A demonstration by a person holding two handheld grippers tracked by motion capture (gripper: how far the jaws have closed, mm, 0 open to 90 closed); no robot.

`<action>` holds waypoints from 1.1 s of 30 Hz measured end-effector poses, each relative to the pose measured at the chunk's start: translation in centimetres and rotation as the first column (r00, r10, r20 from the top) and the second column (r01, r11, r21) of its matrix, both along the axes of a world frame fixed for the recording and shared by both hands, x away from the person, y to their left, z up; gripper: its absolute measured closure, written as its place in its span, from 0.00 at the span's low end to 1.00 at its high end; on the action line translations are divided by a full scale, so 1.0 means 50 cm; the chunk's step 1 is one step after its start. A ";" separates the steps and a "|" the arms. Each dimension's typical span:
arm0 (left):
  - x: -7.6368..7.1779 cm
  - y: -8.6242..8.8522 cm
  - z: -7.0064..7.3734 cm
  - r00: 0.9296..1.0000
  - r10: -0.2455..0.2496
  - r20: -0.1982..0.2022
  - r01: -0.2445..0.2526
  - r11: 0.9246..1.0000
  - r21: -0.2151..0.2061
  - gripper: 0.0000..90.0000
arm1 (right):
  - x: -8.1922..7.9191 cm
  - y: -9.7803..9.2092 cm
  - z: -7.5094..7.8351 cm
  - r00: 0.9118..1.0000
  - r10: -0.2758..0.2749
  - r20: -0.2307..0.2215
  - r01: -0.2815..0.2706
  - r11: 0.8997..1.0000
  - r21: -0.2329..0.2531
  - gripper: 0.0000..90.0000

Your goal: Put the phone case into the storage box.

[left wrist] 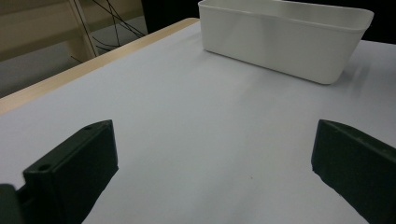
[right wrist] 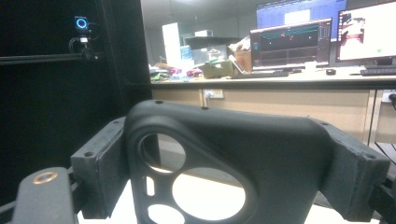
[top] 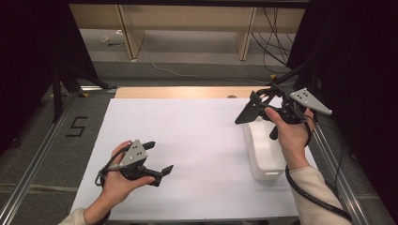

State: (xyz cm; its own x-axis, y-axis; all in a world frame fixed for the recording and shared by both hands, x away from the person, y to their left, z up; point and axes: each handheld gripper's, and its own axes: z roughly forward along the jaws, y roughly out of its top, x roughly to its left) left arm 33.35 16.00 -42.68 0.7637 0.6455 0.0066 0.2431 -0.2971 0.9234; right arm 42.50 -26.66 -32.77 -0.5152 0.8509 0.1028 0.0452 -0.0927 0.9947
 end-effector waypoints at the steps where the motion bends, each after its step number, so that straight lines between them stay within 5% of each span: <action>1: 0.000 0.000 0.000 1.000 0.001 0.000 -0.001 1.000 -0.001 0.00 | 0.000 -0.001 0.000 1.000 -0.001 0.000 0.001 1.000 0.000 0.18; 33: 0.000 0.001 0.000 1.000 0.003 0.001 -0.003 1.000 -0.002 0.00 | 0.007 -0.022 -0.003 0.999 -0.036 -0.004 0.036 0.999 0.001 0.18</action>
